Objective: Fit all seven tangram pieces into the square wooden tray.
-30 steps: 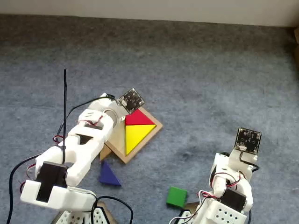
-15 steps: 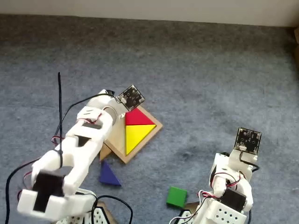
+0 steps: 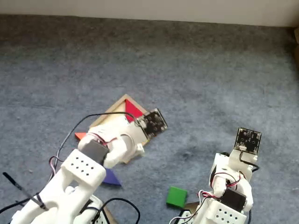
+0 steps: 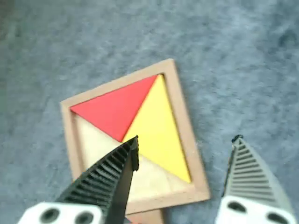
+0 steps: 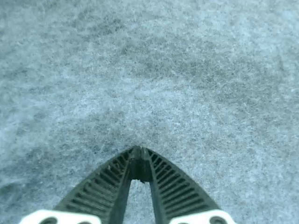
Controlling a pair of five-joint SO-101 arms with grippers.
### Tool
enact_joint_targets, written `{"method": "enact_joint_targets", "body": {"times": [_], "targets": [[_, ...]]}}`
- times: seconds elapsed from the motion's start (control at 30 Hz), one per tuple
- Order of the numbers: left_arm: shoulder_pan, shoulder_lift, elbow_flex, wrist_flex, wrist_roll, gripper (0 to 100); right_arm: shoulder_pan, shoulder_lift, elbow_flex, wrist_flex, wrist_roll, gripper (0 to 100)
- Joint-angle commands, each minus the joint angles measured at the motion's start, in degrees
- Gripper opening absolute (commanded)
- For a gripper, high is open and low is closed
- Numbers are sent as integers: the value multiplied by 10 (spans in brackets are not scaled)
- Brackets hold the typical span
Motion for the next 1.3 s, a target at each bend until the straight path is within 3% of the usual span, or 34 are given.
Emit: {"method": "enact_joint_targets", "body": {"times": [0.0, 0.2, 0.47, 0.7, 0.9, 1.27], "targets": [[82, 12, -42, 54, 16, 325, 7, -7, 45, -13, -4, 6], [189, 102, -47, 61, 17, 326, 14, -7, 45, -16, -4, 6], [262, 169, -85, 51, 36, 326, 151, -7, 46, -80, -4, 6], [306, 267, -122, -11, 45, 327, 150, -7, 59, -86, -4, 6], [332, 355, -178, -11, 45, 327, 150, -7, 67, -88, -4, 6], [356, 398, -189, -14, 42, 316, 150, -7, 67, -88, -4, 6]]}}
